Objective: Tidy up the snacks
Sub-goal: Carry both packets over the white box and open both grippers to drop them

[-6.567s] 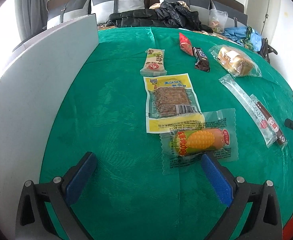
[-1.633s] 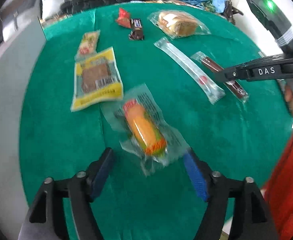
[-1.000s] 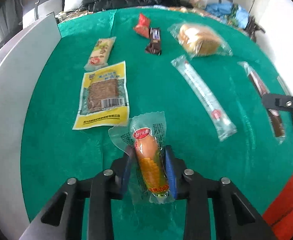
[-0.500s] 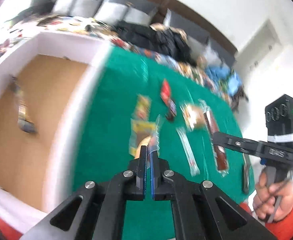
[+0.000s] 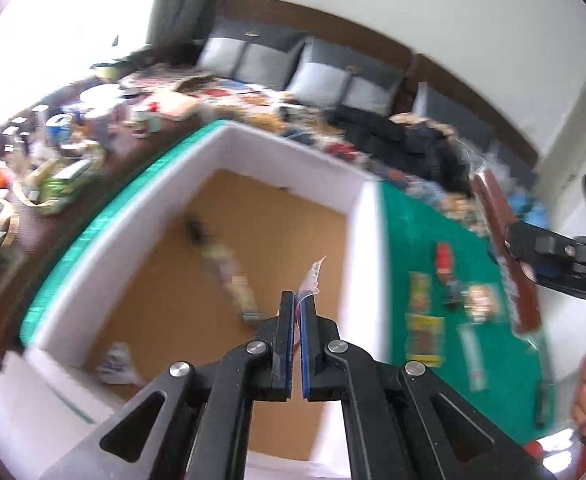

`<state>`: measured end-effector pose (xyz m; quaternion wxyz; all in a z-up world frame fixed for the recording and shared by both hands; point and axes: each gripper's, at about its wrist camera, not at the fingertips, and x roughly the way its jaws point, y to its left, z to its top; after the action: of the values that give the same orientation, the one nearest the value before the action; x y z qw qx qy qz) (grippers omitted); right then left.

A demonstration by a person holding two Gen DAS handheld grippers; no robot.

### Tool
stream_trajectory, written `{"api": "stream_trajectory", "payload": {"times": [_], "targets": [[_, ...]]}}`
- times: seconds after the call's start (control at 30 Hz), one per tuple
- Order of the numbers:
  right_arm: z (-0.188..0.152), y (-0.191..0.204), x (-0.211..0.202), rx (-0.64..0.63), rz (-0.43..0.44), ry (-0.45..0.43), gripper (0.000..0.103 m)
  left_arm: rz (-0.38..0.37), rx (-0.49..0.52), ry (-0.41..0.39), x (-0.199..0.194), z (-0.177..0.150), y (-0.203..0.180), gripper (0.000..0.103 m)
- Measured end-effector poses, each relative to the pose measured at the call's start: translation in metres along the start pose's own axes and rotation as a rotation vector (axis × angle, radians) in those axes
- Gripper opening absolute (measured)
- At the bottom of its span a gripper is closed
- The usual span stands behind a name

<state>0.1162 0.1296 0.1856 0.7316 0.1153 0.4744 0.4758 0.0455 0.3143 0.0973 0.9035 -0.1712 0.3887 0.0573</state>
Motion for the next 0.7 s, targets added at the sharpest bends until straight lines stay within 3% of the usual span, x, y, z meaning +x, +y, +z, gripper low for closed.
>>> {"api": "stream_trajectory", "payload": {"times": [0.03, 0.07, 0.1, 0.13, 0.2, 0.37, 0.47, 0.57, 0.7], "targets": [[-0.002, 0.003, 0.011, 0.006, 0.002, 0.02, 0.027, 0.051, 0.002, 0.01, 0.001, -0.003, 0.009, 0.021], [-0.005, 0.005, 0.023, 0.007, -0.017, 0.042, 0.031, 0.11, -0.011, 0.029, 0.008, -0.004, 0.021, 0.058], [-0.01, 0.006, 0.032, 0.01, -0.033, 0.058, 0.046, 0.142, -0.029, 0.024, 0.01, -0.006, 0.031, 0.082], [-0.017, 0.006, 0.032, 0.013, -0.036, 0.058, 0.052, 0.163, -0.043, -0.007, 0.007, -0.01, 0.038, 0.084], [-0.019, 0.0, 0.021, 0.003, -0.055, 0.026, 0.052, 0.185, -0.059, -0.038, 0.0, -0.015, 0.046, 0.085], [-0.024, -0.057, -0.029, -0.021, -0.27, -0.089, 0.068, 0.121, -0.088, -0.072, -0.009, -0.029, 0.033, 0.085], [-0.049, -0.125, -0.058, 0.035, -0.456, -0.126, 0.069, 0.037, -0.033, -0.082, -0.016, -0.036, -0.01, 0.086], [-0.094, -0.201, -0.091, 0.121, -0.648, -0.121, 0.069, -0.097, 0.068, -0.056, -0.017, -0.049, -0.076, 0.089], [-0.167, -0.281, -0.143, 0.189, -0.902, -0.113, 0.069, -0.249, 0.192, 0.029, 0.003, -0.084, -0.162, 0.102]]}}
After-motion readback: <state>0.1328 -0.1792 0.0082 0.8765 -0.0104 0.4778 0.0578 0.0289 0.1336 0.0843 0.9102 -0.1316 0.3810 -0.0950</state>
